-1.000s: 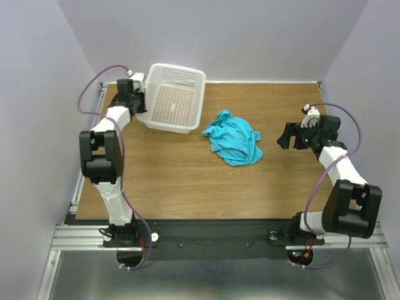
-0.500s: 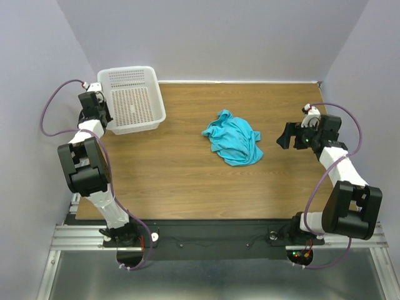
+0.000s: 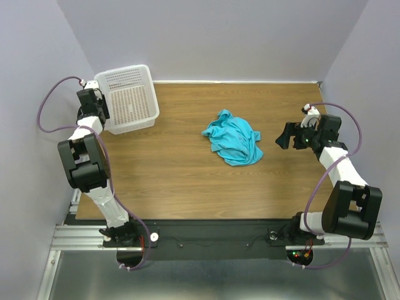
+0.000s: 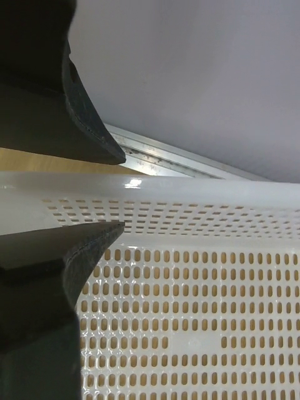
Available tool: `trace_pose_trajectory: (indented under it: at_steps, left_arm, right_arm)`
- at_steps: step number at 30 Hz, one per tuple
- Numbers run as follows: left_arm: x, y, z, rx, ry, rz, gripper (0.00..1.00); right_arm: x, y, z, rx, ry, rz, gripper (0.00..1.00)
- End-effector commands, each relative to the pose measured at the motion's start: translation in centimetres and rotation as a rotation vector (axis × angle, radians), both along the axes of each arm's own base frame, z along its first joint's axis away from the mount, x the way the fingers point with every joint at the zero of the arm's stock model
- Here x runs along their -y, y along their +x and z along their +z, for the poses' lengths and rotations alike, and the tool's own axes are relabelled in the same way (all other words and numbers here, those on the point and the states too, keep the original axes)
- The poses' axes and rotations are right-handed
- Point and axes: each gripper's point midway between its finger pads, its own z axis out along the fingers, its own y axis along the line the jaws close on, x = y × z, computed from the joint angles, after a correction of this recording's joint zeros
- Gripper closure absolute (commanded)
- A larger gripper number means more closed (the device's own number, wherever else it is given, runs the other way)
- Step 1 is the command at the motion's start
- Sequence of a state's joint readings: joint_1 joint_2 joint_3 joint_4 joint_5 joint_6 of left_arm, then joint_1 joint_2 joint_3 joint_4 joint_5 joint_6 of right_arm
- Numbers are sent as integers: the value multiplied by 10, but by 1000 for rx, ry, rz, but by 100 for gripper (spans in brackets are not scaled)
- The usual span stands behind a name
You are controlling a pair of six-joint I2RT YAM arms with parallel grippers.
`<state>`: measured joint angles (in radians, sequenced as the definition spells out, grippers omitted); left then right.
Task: Fold and stack the t-shirts
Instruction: Flatten the tshirt out
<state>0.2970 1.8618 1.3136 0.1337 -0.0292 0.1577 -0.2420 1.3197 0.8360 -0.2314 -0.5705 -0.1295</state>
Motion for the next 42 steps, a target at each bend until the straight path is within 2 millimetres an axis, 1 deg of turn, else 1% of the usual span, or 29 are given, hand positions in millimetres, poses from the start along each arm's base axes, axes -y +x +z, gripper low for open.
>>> trace_pose_trajectory:
  at_steps: [1, 3, 4, 6, 8, 10, 11, 13, 14, 17, 18, 19, 20, 21, 22, 23, 24, 26, 27, 28, 30, 31, 35, 36, 37, 39, 40, 41, 42]
  left_arm:
    - [-18, 3, 60, 111, 79, 62, 46]
    - [-18, 1, 67, 126, 76, 76, 46]
    - [-19, -1, 76, 143, 82, 83, 46]
    - [-16, -2, 85, 164, 75, 90, 45]
    - [-6, -4, 103, 200, 69, 72, 45]
    - [6, -5, 112, 215, 73, 50, 45]
    - [23, -6, 124, 240, 79, 18, 45]
    - [38, -11, 130, 251, 87, 2, 45]
    - [53, -16, 145, 281, 98, -20, 44]
    - [74, -34, 161, 333, 90, -49, 40]
    - [78, -41, 155, 330, 69, -53, 35]
    - [88, -45, 158, 348, 37, -95, 31]
    - [95, -56, 177, 418, 2, -99, 30]
    - [100, -65, 164, 411, -34, -102, 12]
    - [104, -71, 164, 430, -57, -113, 7]
    - [119, -81, 185, 515, -97, -173, 1]
    - [126, -90, 163, 510, -181, -159, 1]
    - [141, -103, 174, 596, -223, -234, 1]
    - [155, -109, 160, 576, -257, -301, 2]
    - [156, -111, 151, 559, -269, -296, 3]
    - [176, -114, 133, 505, -338, -382, 7]
    - [189, -118, 114, 448, -398, -423, 9]
    - [225, -126, 78, 312, -453, -500, 11]
    - [229, -126, 72, 280, -444, -505, 11]
    - [229, -127, 64, 231, -436, -493, 12]
    - [231, -127, 48, 164, -417, -498, 13]
    - [240, -129, 40, 131, -419, -515, 13]
    - [243, -132, 31, 91, -423, -517, 13]
    - [250, -134, 28, 75, -422, -538, 13]
  right_arm:
    - [0, 7, 23, 75, 5, 9, 0]
    - [-1, 7, 24, 78, 5, 10, 0]
    - [0, 7, 24, 76, 4, 9, 0]
    - [-1, 7, 24, 78, 6, 9, 0]
    - [-1, 6, 24, 77, 8, 14, 0]
    - [-2, 6, 24, 79, 9, 19, 0]
    - [-3, 6, 24, 79, 11, 23, 0]
    - [-4, 6, 23, 79, 12, 30, 0]
    - [-4, 6, 23, 79, 13, 33, 0]
    - [-8, 4, 24, 85, 23, 58, 0]
    - [-10, 3, 25, 89, 27, 70, 0]
    - [-12, 2, 24, 91, 30, 85, 0]
    - [-14, 1, 22, 89, 38, 98, 0]
    - [-20, -1, 24, 95, 57, 127, 0]
    - [-23, -3, 24, 96, 68, 145, 0]
    - [-26, -6, 23, 97, 73, 166, 0]
    - [-31, -9, 26, 111, 88, 203, 0]
    - [-40, -16, 24, 113, 119, 252, 0]
    - [-42, -17, 22, 112, 122, 266, 0]
    - [-42, -18, 21, 108, 127, 267, 0]
    - [-42, -19, 14, 90, 125, 263, 0]
    - [-40, -18, 10, 73, 126, 254, 0]
    - [-34, -10, 3, 22, 125, 221, 0]
    - [-33, -7, 2, 12, 123, 214, 0]
    - [-31, -1, 8, 18, 120, 210, 0]
    - [-30, 5, -1, -31, 129, 202, 0]
    - [-31, 7, -2, -42, 130, 206, 0]
    - [-30, 13, 4, -44, 128, 207, 1]
    - [-32, 16, -5, -76, 131, 208, 2]
